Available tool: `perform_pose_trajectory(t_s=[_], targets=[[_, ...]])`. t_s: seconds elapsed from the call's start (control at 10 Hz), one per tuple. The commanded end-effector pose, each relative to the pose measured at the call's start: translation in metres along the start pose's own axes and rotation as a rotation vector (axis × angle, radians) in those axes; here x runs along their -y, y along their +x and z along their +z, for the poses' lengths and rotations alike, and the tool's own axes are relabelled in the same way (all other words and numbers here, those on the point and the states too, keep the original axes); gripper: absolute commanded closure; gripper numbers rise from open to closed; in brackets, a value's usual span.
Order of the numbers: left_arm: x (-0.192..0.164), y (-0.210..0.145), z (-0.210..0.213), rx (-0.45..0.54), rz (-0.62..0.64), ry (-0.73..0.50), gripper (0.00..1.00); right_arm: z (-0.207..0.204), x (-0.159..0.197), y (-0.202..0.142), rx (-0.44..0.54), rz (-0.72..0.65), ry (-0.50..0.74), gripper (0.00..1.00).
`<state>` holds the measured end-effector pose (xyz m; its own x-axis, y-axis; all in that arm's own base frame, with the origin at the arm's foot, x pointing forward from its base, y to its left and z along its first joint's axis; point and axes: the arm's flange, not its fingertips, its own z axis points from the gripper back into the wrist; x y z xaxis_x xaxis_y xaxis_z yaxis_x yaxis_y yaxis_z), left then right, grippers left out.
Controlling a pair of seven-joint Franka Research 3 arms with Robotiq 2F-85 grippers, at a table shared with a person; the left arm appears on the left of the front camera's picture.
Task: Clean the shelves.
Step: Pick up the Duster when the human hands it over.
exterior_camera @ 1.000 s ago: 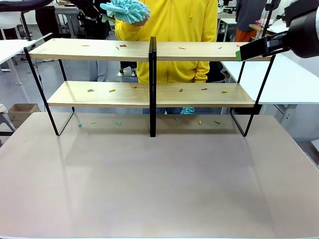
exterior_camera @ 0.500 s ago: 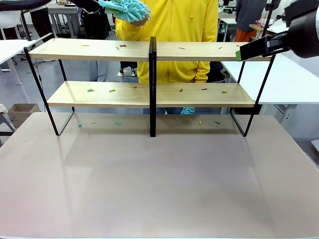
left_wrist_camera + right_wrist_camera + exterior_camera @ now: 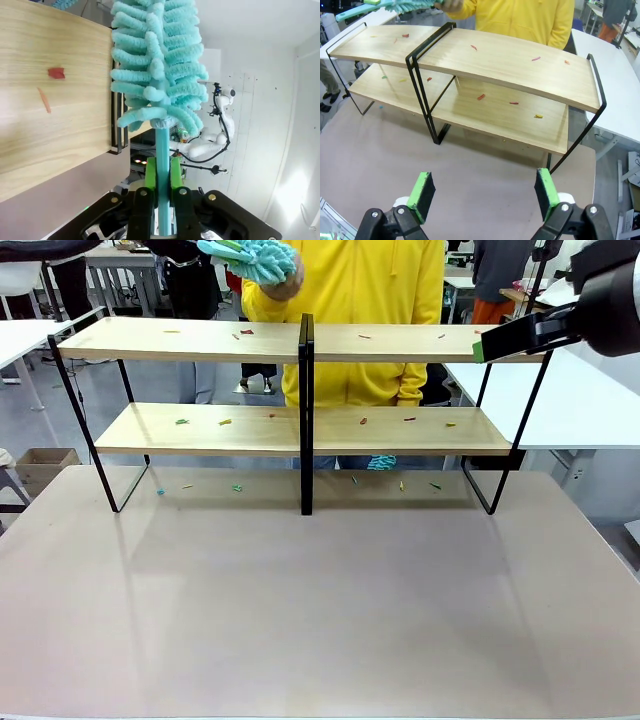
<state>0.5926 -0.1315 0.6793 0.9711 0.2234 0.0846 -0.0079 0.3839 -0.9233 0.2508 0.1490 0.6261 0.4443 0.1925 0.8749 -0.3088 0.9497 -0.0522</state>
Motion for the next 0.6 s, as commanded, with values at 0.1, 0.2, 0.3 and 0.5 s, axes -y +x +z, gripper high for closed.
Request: perform_pose_trajectory(t_s=[0.1, 0.2, 0.3, 0.5], targets=[[0.011, -0.046, 0.087, -0.052, -0.156, 0.077, 1.00, 0.000, 0.001, 0.001, 0.000, 0.004, 0.001, 0.00], [0.004, -0.074, 0.135, -0.078, -0.235, 0.065, 1.00, 0.000, 0.001, 0.001, 0.000, 0.004, 0.001, 0.00], [-0.007, -0.109, 0.184, -0.124, -0.339, 0.023, 1.00, 0.000, 0.001, 0.001, 0.000, 0.004, 0.001, 0.00], [-0.039, -0.176, 0.274, -0.072, -0.531, -0.115, 1.00, 0.000, 0.001, 0.001, 0.000, 0.004, 0.001, 0.00]])
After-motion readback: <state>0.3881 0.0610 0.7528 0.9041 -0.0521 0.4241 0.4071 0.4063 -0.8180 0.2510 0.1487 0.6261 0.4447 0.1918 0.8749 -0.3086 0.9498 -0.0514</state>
